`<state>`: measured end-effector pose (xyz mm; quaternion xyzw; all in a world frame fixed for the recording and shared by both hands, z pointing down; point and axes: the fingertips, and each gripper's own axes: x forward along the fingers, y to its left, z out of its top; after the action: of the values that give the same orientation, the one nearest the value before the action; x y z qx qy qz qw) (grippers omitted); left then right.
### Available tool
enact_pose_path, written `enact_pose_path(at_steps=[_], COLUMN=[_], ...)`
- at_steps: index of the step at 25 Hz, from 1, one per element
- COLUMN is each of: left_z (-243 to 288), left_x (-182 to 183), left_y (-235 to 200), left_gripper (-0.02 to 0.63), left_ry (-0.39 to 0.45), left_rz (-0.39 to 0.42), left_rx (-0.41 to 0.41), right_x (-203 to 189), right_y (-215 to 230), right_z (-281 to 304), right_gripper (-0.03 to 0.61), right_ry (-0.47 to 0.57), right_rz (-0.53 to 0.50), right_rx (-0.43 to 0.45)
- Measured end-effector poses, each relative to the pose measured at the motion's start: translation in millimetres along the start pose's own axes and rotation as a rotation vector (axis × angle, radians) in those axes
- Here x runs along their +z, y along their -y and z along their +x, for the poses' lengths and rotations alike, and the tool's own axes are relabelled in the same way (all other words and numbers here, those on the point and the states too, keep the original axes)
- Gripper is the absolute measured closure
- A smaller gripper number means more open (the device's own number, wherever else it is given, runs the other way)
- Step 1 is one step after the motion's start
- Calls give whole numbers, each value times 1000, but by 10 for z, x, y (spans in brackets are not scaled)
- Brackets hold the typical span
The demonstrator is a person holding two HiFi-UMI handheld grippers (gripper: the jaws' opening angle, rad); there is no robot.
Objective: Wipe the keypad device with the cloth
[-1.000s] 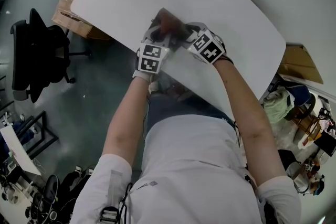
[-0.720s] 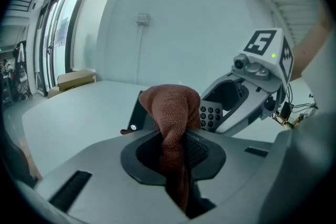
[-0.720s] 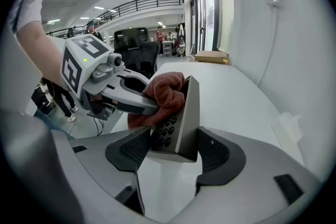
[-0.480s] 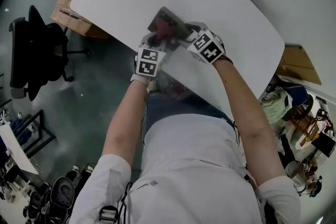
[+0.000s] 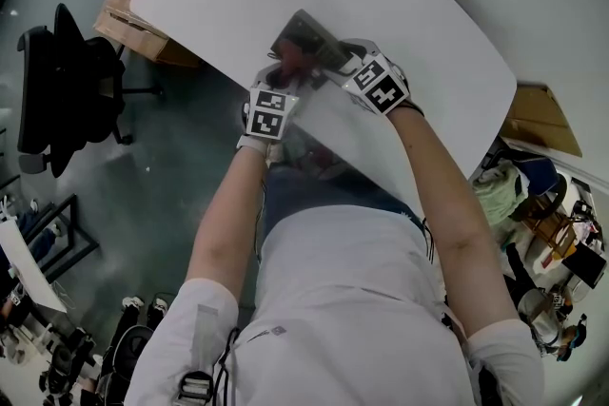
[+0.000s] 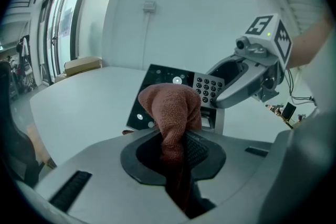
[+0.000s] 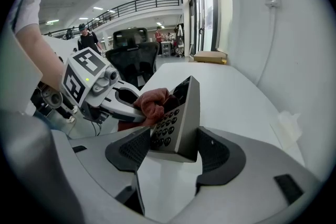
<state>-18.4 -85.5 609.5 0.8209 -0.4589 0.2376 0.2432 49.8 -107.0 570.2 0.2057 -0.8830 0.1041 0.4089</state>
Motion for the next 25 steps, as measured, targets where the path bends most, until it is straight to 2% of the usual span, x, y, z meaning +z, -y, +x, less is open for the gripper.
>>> enact_pose_path(at_steps=[7,10,12,16,19,25], left_z=[24,47,49,31,-35,-223], left_x=[-128,-249,-266,-271,-150,380], left_y=[-70,-76,-69,-92,-134,-28], left_gripper=[552,552,552,551,551,551], left_ry=[-61,-141,-154,-153,-116,32], left_rz=[4,91,130,74,41,59], left_rx=[15,47,68,38,30,11], right_x=[14,-15,-18,-12,-21,-50], right_y=[-2,-6,-10,-18,-10,16], right_z=[-5,-16,-20,-16,-48,-176], right_gripper=[331,330,330,330,330,331], right_ry=[15,13,15,27,26,45], right_rz=[13,25,26,26,30,59], right_rx=[-5,-2,-1,5,-2,-23])
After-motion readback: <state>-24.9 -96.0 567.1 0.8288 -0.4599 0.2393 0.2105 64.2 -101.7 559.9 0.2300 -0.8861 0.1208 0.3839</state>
